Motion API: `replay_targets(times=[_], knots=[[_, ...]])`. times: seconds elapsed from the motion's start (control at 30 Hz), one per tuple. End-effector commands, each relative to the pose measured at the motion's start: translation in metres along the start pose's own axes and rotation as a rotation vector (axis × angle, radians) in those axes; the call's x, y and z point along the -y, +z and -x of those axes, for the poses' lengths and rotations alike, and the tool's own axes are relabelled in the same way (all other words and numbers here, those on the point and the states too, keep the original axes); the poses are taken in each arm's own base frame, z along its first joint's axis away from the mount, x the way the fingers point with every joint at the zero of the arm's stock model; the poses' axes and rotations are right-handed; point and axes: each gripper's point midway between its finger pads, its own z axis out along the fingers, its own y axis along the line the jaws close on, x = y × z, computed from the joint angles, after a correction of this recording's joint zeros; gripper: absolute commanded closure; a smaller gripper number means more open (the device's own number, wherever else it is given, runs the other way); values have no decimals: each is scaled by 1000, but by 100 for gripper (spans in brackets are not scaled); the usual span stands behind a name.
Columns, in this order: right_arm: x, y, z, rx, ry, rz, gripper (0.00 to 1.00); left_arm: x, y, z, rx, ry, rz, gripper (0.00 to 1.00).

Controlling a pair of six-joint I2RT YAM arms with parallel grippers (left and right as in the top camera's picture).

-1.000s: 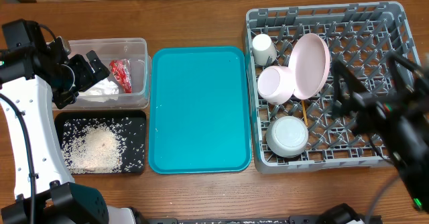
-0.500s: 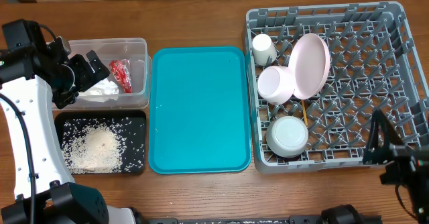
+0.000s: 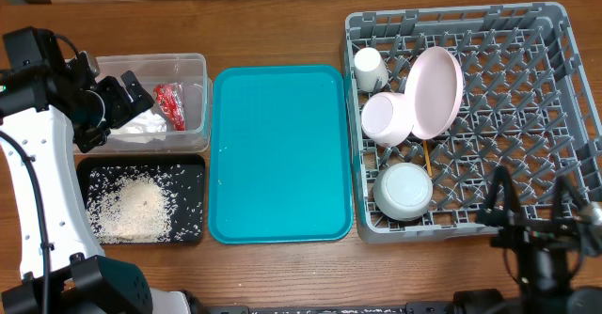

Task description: Sort waste into correct bins and load items into the dishwasher

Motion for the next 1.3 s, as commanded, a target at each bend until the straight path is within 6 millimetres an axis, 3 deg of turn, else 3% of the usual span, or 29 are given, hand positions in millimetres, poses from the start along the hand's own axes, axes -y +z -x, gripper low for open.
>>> replay_targets(times=[0.0, 0.37, 0.5, 0.87, 1.07, 1.27], knots=[[8, 11, -24, 52, 93, 11, 0, 4, -8, 3, 28, 23, -3, 0], [24, 46, -83, 169, 205, 60, 0, 4, -8, 3, 28, 23, -3, 0], [31, 52, -110, 132, 199, 51, 0, 4, -8, 3, 28, 23, -3, 0], [44, 55, -153, -42, 65, -15, 0, 4, -8, 3, 28, 23, -3, 0], [27, 53, -163, -84, -179, 98, 0, 4, -8, 3, 28, 23, -3, 0], [26, 53, -163, -86, -169, 102, 0, 4, -8, 3, 28, 23, -3, 0]])
